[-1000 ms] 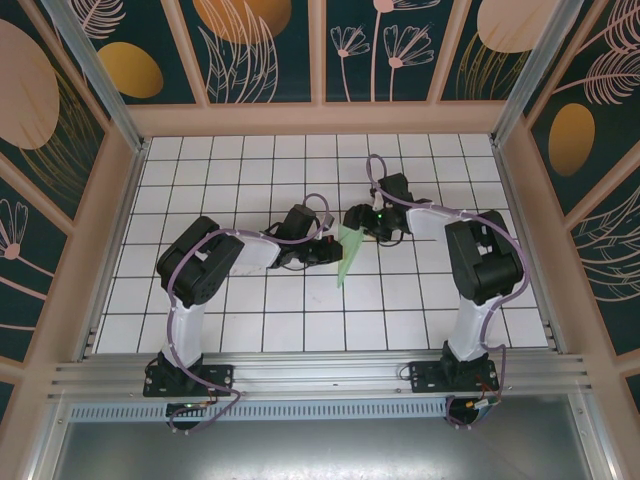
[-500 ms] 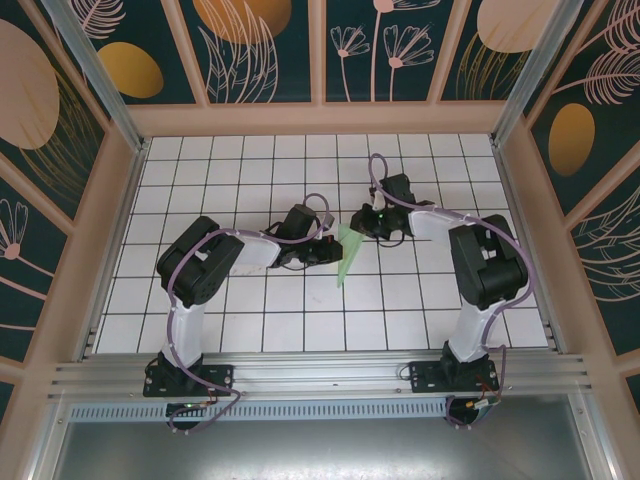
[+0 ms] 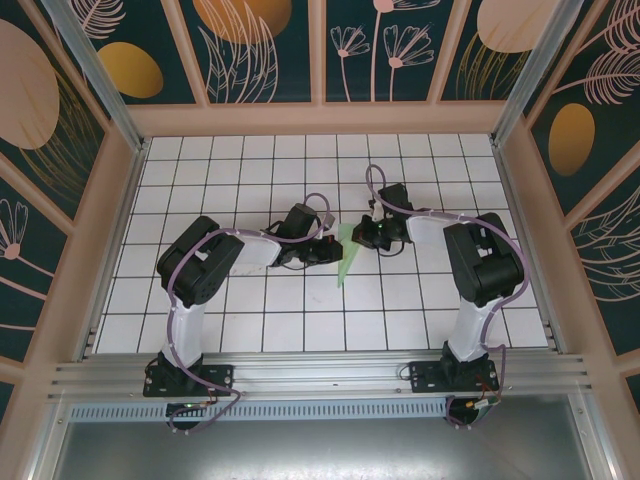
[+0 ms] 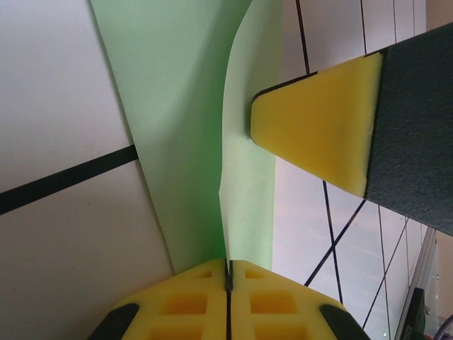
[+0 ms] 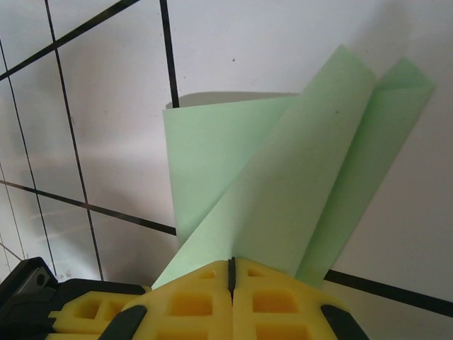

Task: Fold a paper plane with a square sheet of paper (fold left side to right side)
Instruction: Fold the wing for the fifth time at the center of the table.

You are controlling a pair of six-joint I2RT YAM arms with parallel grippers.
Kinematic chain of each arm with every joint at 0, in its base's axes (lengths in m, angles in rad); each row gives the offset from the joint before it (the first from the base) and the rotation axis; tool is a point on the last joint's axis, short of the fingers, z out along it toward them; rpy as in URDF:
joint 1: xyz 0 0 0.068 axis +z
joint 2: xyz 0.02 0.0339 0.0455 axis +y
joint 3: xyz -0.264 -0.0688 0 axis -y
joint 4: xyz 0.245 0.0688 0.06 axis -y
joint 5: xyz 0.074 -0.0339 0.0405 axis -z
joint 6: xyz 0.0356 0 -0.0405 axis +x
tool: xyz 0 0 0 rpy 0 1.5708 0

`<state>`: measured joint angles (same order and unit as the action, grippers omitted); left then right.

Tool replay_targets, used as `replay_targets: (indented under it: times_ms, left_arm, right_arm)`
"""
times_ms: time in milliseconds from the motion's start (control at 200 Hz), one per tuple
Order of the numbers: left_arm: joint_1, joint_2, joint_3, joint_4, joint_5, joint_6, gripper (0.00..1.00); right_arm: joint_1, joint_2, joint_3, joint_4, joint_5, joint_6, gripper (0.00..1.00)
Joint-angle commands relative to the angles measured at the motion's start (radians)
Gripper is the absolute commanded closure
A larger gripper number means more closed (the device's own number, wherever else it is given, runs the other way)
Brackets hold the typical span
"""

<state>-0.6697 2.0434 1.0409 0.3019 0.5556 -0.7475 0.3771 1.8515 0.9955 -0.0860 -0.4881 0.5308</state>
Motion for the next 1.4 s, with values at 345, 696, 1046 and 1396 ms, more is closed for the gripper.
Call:
replay_targets:
  times_ms: [345, 696, 1046, 1396]
  left_arm:
    - [-0.013, 0.058, 0.021, -0.09, -0.04, 0.042, 0.92]
    - [-0.016, -0.009, 0.008, -0.12, -0.098, 0.056, 0.85]
    - [-0.004, -0.206, -0.016, -0.192, -0.129, 0.076, 0.71]
    - [-0.078, -0.168, -0.025, -0.076, 0.052, -0.023, 0.73]
  right_arm:
    - [-0.009, 0.048, -0.009, 0.002, 0.023, -0.015, 1.0]
    - [-0.015, 0.064, -0.036, -0.07, 0.083, -0.052, 1.0]
    - [-0.017, 0.07, -0.063, -0.055, 0.073, -0.052, 1.0]
    - [-0.014, 0.07, -0.054, -0.051, 0.068, -0.052, 1.0]
